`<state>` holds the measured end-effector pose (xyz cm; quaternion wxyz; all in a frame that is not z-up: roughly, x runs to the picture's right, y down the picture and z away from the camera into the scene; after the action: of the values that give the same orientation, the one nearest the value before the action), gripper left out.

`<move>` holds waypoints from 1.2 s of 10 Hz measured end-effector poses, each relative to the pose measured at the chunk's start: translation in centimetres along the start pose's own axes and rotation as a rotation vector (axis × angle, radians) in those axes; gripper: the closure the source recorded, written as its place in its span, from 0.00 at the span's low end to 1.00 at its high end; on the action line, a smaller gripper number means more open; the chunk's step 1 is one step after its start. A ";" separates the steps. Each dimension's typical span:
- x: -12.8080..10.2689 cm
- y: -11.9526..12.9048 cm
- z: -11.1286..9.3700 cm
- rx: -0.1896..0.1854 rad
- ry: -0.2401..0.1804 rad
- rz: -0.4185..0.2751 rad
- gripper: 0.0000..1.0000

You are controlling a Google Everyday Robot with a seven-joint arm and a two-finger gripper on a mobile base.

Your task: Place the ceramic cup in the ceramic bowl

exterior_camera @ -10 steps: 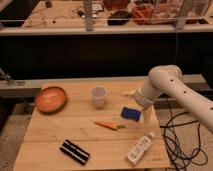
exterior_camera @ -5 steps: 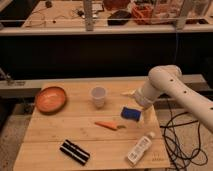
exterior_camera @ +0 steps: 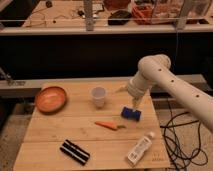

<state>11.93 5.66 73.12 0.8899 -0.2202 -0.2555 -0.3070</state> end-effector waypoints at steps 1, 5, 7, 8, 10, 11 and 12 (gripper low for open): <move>0.2 -1.1 -0.1 -0.002 0.003 -0.017 0.20; 0.5 -3.5 0.7 -0.019 0.012 -0.056 0.20; 0.9 -4.6 1.3 -0.028 0.015 -0.075 0.20; 1.1 -4.9 2.0 -0.036 0.017 -0.083 0.20; 0.8 -6.1 3.2 -0.045 0.017 -0.103 0.20; 1.0 -6.2 3.6 -0.051 0.019 -0.109 0.20; 1.1 -6.3 3.7 -0.057 0.019 -0.115 0.20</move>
<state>7.39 2.72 78.12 0.8666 -0.2272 -0.2504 -0.3669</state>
